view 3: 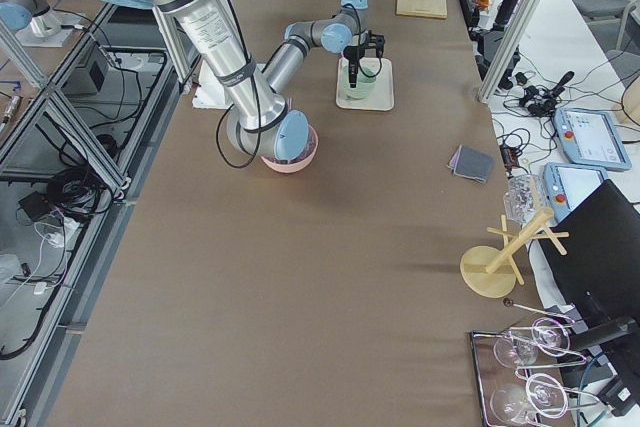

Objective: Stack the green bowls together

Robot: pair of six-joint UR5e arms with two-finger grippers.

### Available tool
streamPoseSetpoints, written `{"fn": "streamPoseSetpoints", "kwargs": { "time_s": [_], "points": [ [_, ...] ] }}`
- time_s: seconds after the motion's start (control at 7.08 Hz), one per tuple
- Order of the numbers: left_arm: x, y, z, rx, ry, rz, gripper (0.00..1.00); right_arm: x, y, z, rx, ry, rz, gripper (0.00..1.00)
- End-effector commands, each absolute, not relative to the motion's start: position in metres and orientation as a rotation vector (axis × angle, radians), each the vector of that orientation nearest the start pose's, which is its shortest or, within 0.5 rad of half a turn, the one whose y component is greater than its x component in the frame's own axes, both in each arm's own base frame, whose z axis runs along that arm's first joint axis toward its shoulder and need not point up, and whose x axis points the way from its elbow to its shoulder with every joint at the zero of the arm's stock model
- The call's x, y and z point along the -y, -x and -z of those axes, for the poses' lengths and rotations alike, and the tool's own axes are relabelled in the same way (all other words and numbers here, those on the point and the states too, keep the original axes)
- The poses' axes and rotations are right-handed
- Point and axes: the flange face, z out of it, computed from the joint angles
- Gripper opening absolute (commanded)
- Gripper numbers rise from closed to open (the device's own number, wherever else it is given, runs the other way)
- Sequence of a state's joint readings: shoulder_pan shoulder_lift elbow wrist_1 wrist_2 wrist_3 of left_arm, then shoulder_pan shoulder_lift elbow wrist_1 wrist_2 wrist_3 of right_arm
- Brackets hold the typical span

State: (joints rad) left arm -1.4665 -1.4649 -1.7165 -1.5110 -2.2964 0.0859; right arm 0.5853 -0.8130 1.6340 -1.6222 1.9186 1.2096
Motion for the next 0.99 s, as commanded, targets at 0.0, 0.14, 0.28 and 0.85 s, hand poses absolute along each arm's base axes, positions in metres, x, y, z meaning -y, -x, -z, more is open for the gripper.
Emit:
{"fn": "streamPoseSetpoints", "kwargs": {
  "time_s": [0.0,0.14,0.28,0.85],
  "points": [
    [0.450,0.021,-0.647,-0.726,0.029,-0.173,0.98,0.470,0.516,-0.171,0.849,-0.071,-0.080,1.00],
    [0.449,0.021,-0.648,-0.726,0.030,-0.173,0.98,0.477,0.507,-0.170,0.851,-0.081,-0.093,1.00],
    [0.449,0.021,-0.652,-0.726,0.039,-0.170,0.98,0.489,0.495,-0.174,0.844,-0.093,-0.098,1.00],
    [0.448,0.021,-0.655,-0.721,0.045,-0.166,0.98,0.538,0.431,-0.241,0.754,-0.138,-0.039,1.00]
  ]
}}
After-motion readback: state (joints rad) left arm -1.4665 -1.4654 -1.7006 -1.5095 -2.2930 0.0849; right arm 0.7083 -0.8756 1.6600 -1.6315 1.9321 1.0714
